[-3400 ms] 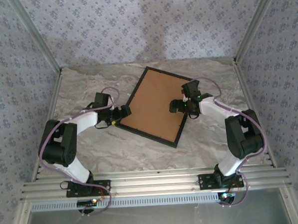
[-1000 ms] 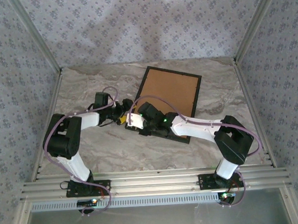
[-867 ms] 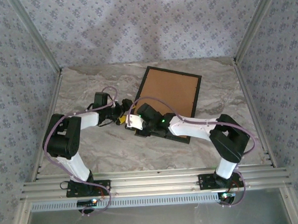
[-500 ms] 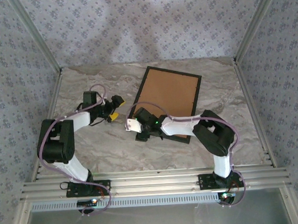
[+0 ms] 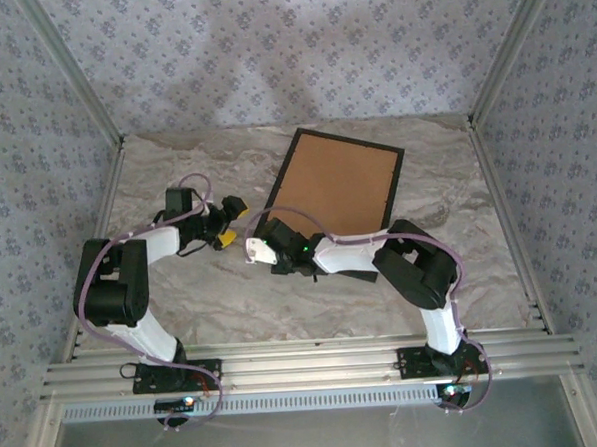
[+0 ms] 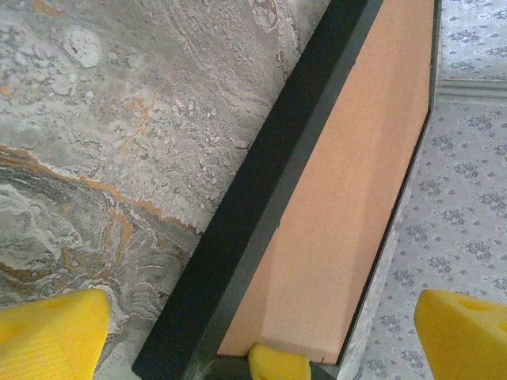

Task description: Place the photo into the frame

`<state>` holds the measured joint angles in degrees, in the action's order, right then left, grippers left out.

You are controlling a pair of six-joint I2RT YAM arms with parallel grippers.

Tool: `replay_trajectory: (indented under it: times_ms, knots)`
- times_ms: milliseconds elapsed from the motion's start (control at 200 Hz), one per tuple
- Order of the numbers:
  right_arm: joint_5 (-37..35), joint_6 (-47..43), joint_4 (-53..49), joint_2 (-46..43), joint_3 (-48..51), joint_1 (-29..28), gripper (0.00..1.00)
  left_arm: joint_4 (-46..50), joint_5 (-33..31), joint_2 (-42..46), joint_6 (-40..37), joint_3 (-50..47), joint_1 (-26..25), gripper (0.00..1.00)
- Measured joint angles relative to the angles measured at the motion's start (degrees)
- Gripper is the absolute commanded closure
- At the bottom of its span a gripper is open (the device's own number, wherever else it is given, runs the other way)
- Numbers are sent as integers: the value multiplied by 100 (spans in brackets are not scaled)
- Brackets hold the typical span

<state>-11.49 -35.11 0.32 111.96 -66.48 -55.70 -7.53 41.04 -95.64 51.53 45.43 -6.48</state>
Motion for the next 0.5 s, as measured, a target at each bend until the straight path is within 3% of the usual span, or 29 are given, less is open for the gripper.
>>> replay_trajectory:
  times_ms: [215,500]
  knots:
    - [-107,-13,-31,-35,-37,17,100,0,57,-4,0,0,-2,1]
    - [444,-2,-590,-474,-59,188,100,-142,227,-162,20,0,-166,2]
